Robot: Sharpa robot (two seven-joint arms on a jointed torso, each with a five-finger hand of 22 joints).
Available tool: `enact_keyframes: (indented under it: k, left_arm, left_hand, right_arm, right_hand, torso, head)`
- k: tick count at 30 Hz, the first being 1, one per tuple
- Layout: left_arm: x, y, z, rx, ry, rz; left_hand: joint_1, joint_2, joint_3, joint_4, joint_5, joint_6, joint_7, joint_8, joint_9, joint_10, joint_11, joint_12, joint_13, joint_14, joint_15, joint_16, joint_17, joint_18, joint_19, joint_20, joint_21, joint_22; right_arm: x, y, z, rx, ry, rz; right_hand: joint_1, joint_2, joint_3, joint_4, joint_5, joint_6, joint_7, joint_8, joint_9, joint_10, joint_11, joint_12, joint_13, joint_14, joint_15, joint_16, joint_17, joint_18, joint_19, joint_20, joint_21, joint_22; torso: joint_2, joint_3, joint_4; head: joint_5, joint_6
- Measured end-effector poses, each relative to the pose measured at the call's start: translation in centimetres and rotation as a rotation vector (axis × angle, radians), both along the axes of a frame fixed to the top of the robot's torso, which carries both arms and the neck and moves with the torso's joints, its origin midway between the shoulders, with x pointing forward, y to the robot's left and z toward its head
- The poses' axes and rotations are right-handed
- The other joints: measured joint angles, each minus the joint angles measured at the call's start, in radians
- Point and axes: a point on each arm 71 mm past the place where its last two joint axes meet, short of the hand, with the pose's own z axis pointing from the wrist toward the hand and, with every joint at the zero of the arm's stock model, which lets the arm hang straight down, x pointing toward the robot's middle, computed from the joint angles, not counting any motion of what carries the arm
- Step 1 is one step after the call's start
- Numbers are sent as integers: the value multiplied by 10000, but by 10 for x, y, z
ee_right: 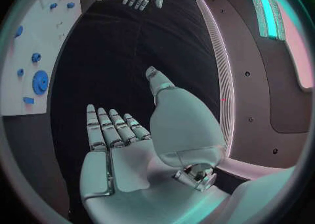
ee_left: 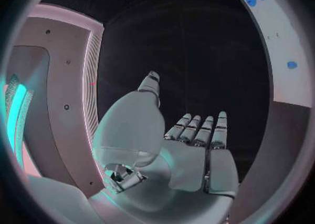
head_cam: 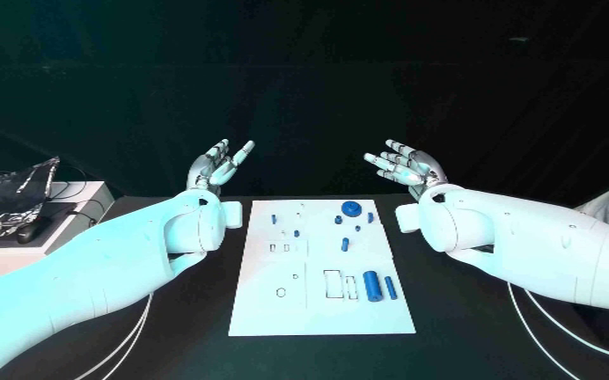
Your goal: Assemble the parts on the task board
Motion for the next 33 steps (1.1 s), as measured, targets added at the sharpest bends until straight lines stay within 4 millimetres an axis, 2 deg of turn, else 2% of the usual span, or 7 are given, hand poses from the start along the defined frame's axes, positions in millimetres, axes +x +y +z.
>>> enact_keyframes:
  k: [4,7,9,14,23,25,33]
  left_arm:
    - [4,0,0,7,90,-252]
    - [4,-1,-1,25,144,-395]
    - [1,1,-5,67,174,-708]
    - [-7,4,-14,135,249,-1348]
    - [-28,3,-5,107,-159,-2266]
    - [-33,2,-2,93,-266,-2459]
    - [-51,-9,17,23,-730,-3361]
  left_hand:
    - [554,431,-250,-223,64,2320,98,290,171,2308,562,193,124,2366,219,238,148,162,1657,94,806,241]
    - [725,700,-429,-497,64,4108,274,344,240,4536,736,225,218,4929,10,341,275,398,4037,120,1776,477]
    - [891,866,-471,-702,64,5491,438,367,300,6555,601,347,301,7076,-234,464,399,630,5217,55,2194,541]
    - [1212,1187,-410,-946,64,8101,321,445,409,9314,55,437,404,9404,-842,722,622,869,6852,-343,2786,655]
    - [2130,1026,9,-1521,64,9231,86,481,434,10889,-537,436,409,12062,-1793,1453,1536,851,8653,-1550,4146,1280]
    - [2401,857,93,-1850,64,9409,56,481,434,11116,-651,436,409,12437,-1972,1915,1985,568,8860,-1881,4775,1653]
    - [2236,769,390,-2490,64,9579,12,481,436,11334,-809,435,426,11599,-2252,5225,5110,60,7801,-2748,7809,3752]
  right_arm:
    - [7,-3,3,-164,281,492]
    - [9,-3,3,-219,428,746]
    - [14,-10,-2,-1246,-101,987]
    - [14,-21,-8,-3659,-1342,1711]
    - [12,-9,-2,-6530,-2908,2884]
    - [13,-6,-1,-7100,-3068,3013]
    - [24,1,6,-9224,-3394,3141]
  right_hand:
    - [490,186,-50,-424,0,977,54,118,63,1056,-94,64,58,1221,-125,102,61,155,849,-56,278,91]
    - [802,321,-26,-725,0,2070,128,231,122,2381,-259,150,111,2739,-324,228,132,308,1908,-194,625,203]
    - [997,424,34,-971,0,3062,207,232,169,3613,-432,190,159,4020,-515,243,182,321,2765,-350,897,270]
    - [1277,562,391,-1410,0,5353,520,363,277,5847,-798,247,233,6307,-988,340,265,461,4327,-777,1400,372]
    - [1378,506,858,-1877,-137,8121,238,505,403,8605,-1518,328,285,9516,-1962,789,511,462,6547,-1796,2678,892]
    - [1378,506,812,-1923,-173,8382,169,505,403,8929,-1644,329,297,10098,-2161,1064,677,462,7021,-2068,3120,1121]
    - [1098,226,1001,-2079,-55,8841,-22,505,415,9616,-2016,328,312,11269,-2830,4592,2654,443,8639,-2993,5761,2950]
  torso:
    - [-1,-3,0]
    - [-1,-4,1]
    - [10,-19,2]
    - [101,-36,53]
    - [428,-40,210]
    - [509,-45,252]
    - [916,-70,459]
  head:
    - [1,0]
    - [1,-1]
    - [21,-104]
    - [11,-314]
    - [-258,-333]
    - [-305,-304]
    - [-516,-201]
